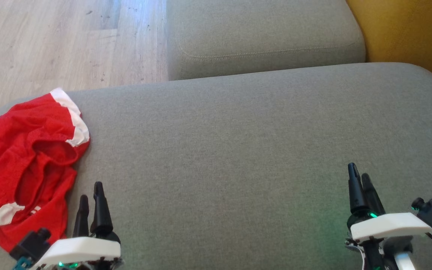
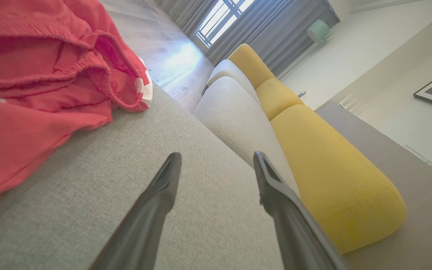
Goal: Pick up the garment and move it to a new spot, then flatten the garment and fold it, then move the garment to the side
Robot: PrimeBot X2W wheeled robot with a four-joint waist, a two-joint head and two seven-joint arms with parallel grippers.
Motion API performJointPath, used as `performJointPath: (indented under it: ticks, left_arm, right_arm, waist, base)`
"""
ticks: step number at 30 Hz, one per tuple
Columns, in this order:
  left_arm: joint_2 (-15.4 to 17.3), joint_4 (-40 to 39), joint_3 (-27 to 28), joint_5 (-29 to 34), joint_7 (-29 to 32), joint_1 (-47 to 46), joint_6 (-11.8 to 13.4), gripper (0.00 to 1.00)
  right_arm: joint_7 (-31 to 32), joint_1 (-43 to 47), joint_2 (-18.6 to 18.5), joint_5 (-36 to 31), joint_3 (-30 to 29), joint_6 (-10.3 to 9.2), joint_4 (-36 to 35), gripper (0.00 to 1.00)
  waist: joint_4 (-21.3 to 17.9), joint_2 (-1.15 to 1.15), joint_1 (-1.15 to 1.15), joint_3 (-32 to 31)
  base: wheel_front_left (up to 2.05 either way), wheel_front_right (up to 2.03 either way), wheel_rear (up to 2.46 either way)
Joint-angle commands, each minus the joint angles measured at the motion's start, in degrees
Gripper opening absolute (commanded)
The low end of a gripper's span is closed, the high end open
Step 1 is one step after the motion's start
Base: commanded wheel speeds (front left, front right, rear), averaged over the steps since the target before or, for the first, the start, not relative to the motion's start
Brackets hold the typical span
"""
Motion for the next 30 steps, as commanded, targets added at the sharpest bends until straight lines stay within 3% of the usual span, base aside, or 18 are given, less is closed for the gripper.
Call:
performJointPath:
  ticks: [1,30]
  left_arm:
    - [0.4,-2.6,0.5,2.1,-0.8,-1.4,0.2,1.00]
    - [0.5,-5.6,-3.0,22.7,-5.5,0.9,1.3,1.00]
  right_arm:
    - [-0.9,-1.4,-0.2,-2.2,1.1,-0.02,-2.5,1.00]
    - [-5.7,-0.1,-0.3,-22.1,5.2,-0.03,-3.9,1.00]
  waist:
    - [0.0,0.00,0.00,-0.1]
    - [0.0,0.00,0.00,-2.1]
  base:
    - [0.00,0.00,0.00]
    - [0.00,0.00,0.00]
